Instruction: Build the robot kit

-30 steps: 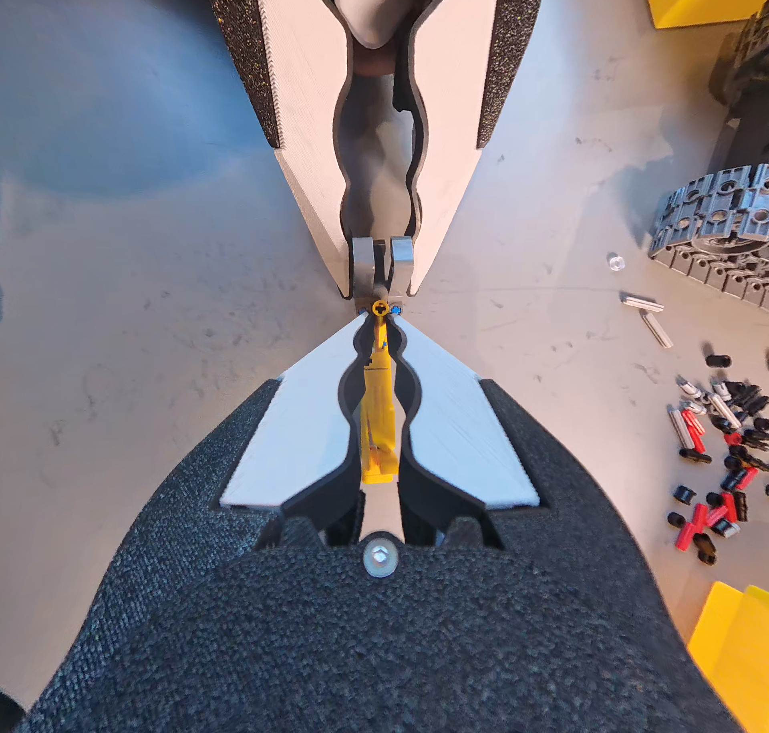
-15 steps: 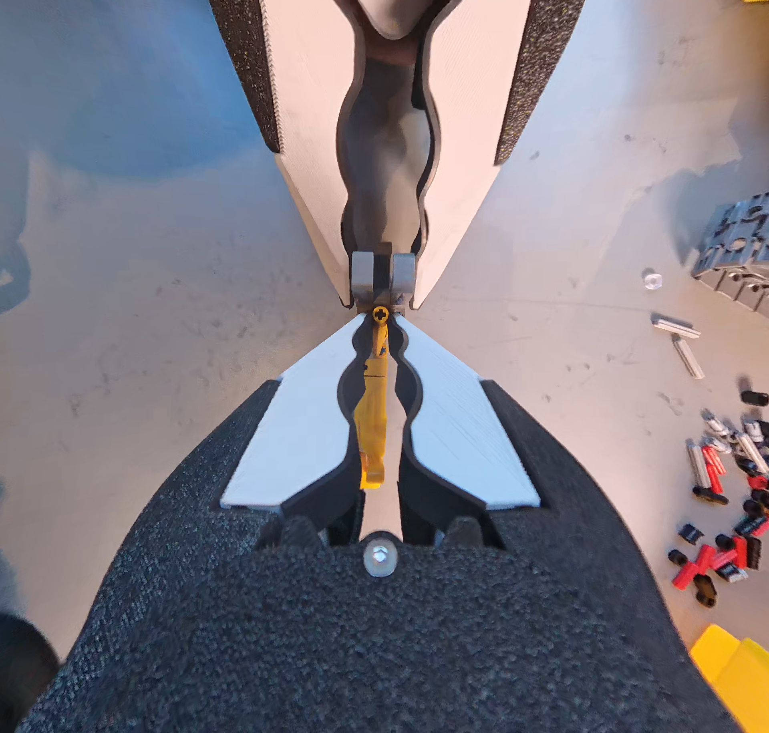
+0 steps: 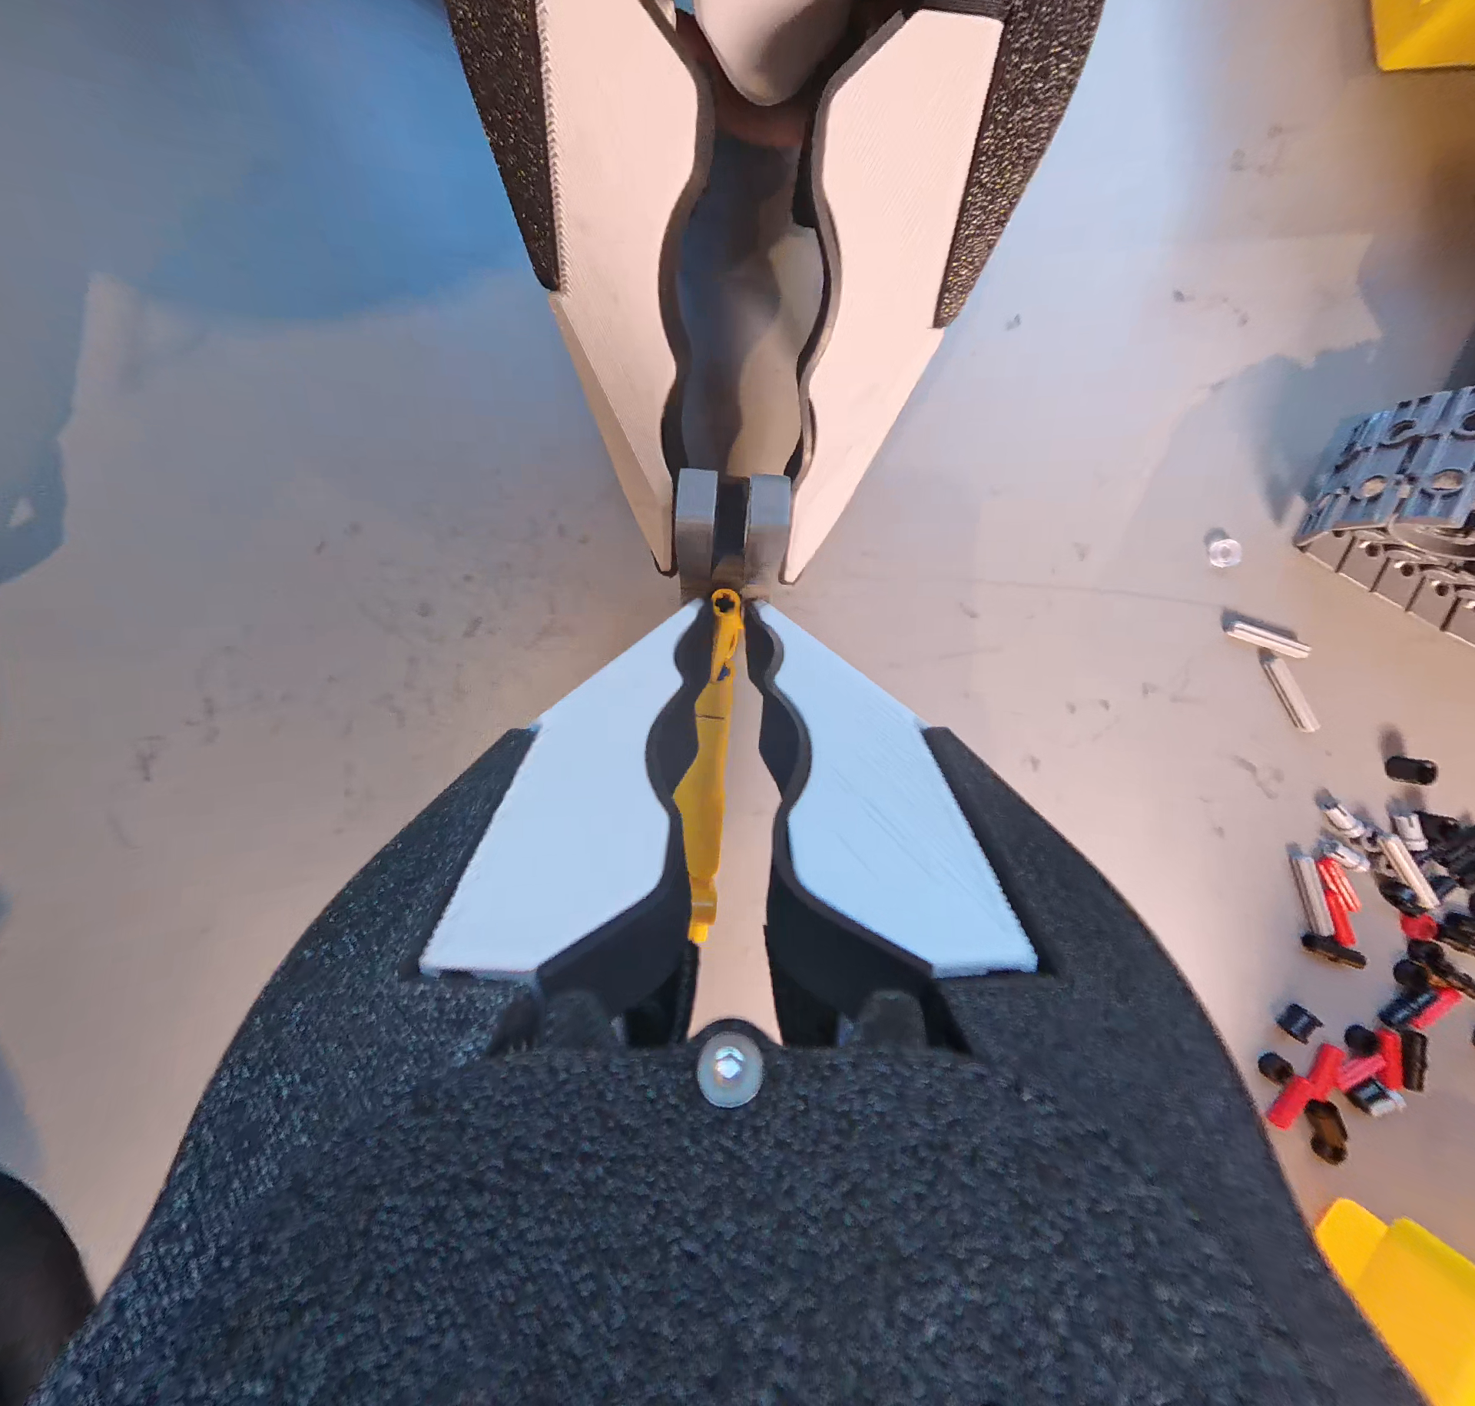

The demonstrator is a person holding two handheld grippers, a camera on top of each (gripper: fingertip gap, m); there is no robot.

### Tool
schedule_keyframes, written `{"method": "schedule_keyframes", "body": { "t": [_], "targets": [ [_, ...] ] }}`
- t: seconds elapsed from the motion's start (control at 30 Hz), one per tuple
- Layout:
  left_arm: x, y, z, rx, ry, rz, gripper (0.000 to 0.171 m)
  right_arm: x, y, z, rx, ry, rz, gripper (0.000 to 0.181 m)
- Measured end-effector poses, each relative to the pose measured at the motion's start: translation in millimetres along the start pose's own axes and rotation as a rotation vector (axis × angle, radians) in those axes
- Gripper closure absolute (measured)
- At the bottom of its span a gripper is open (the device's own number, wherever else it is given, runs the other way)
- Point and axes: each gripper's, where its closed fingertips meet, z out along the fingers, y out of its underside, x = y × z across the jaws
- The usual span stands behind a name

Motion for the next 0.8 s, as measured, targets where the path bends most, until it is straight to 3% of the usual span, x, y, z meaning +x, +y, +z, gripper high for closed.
{"method": "schedule_keyframes", "body": {
  "t": [0.53, 0.8],
  "targets": [
    [-2.3, 0.7, -1.2, -0.006, -0.013, -0.002, 0.147, -1.8, -2.4, 0.6, -0.04, -0.013, -0.032, 0.181],
    [-2.5, 0.7, -1.9, -0.002, -0.009, -0.001, 0.147, 0.6, -3.8, -0.2, -0.003, -0.007, 0.005, 0.172]
  ]
}}
